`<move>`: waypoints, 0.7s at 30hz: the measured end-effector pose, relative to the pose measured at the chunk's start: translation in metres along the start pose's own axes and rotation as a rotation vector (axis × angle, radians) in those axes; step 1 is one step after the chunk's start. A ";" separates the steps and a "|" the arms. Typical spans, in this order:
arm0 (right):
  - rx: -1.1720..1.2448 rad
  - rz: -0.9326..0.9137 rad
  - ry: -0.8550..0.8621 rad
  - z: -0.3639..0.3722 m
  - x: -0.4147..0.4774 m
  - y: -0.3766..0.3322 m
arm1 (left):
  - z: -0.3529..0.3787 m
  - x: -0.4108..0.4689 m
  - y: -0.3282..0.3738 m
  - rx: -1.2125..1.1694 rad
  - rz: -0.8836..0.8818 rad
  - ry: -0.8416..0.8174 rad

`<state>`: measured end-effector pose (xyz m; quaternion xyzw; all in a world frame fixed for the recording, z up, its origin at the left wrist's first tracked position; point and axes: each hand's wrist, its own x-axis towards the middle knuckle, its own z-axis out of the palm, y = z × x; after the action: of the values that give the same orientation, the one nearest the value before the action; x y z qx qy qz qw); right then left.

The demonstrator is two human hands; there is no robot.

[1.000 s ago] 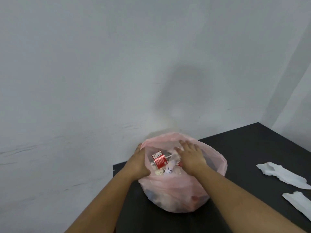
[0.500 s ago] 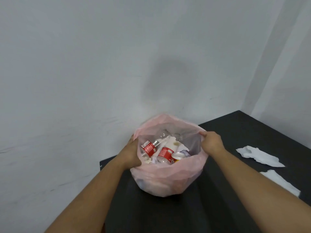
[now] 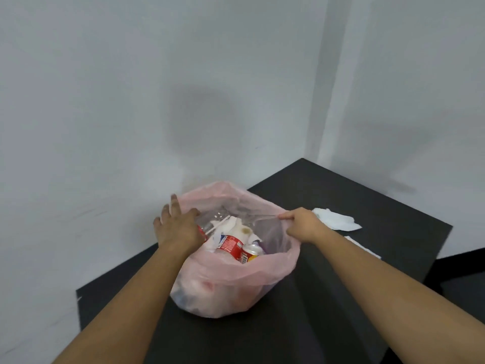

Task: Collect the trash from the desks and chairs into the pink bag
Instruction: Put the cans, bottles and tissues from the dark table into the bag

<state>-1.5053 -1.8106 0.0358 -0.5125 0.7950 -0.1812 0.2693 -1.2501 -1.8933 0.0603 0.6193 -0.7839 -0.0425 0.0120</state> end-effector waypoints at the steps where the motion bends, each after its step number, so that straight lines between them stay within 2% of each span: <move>1: 0.019 -0.033 -0.006 -0.008 0.000 0.006 | -0.002 0.003 0.017 0.000 0.042 0.037; 4: 0.143 -0.055 0.122 -0.033 0.004 0.034 | -0.004 0.013 0.079 -0.036 0.216 0.088; 6: 0.197 0.012 0.247 -0.044 0.010 0.064 | -0.003 0.017 0.125 -0.074 0.333 0.111; 8: 0.171 0.130 0.290 -0.049 0.014 0.104 | 0.006 0.023 0.175 -0.114 0.450 0.096; 12: 0.010 0.306 0.138 -0.034 0.015 0.179 | 0.045 0.039 0.264 -0.070 0.614 -0.055; 16: -0.039 0.394 -0.005 -0.009 0.010 0.220 | 0.107 0.056 0.319 -0.043 0.616 -0.311; 21: -0.049 0.390 0.022 0.013 0.011 0.245 | 0.170 0.071 0.335 0.099 0.569 -0.527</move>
<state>-1.6769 -1.7206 -0.1157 -0.3531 0.8863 -0.1119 0.2779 -1.6040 -1.8766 -0.0840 0.3447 -0.9018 -0.1569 -0.2083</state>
